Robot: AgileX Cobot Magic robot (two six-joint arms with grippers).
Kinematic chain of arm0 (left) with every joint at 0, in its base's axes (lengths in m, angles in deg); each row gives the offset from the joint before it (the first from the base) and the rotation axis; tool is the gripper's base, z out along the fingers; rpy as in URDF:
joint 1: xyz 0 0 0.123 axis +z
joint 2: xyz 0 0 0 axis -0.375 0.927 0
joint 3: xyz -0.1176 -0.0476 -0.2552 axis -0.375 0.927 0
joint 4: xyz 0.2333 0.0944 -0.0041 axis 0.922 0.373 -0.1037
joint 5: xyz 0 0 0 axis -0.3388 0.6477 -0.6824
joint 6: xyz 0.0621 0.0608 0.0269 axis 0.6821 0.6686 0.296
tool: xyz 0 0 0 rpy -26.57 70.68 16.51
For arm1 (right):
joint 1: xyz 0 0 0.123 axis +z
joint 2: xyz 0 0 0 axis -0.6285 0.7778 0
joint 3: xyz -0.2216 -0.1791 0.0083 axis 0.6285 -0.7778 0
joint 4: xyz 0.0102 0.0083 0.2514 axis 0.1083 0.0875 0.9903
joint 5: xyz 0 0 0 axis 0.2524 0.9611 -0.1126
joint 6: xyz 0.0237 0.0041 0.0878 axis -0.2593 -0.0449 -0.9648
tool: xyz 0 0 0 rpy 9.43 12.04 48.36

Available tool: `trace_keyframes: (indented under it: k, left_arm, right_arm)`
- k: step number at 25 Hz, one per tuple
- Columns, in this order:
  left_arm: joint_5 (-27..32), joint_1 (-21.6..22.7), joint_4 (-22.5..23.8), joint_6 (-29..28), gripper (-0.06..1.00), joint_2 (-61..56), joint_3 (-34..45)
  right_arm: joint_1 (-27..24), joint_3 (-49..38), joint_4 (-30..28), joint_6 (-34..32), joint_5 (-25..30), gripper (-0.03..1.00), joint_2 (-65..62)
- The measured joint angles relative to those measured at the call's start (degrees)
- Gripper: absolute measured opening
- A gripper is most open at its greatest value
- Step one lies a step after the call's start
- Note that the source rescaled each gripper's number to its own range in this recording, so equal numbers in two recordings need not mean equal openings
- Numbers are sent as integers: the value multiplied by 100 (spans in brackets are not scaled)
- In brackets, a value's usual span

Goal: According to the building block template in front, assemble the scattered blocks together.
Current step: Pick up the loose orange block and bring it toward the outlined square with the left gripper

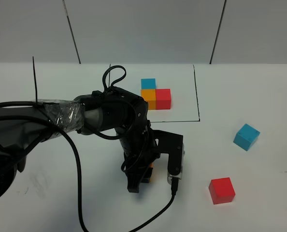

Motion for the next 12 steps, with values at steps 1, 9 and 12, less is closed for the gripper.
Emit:
trace_keyframes:
  k: [1,9,12]
  left_arm:
    - [13,0,0,0,10,0,0]
    - [66,0,0,-6,9,0,0]
    - [66,0,0,-6,9,11,0]
  right_arm:
    - [0,0,0,0,0,73,0]
    - [0,0,0,0,0,73,0]
    - [0,0,0,0,0,73,0]
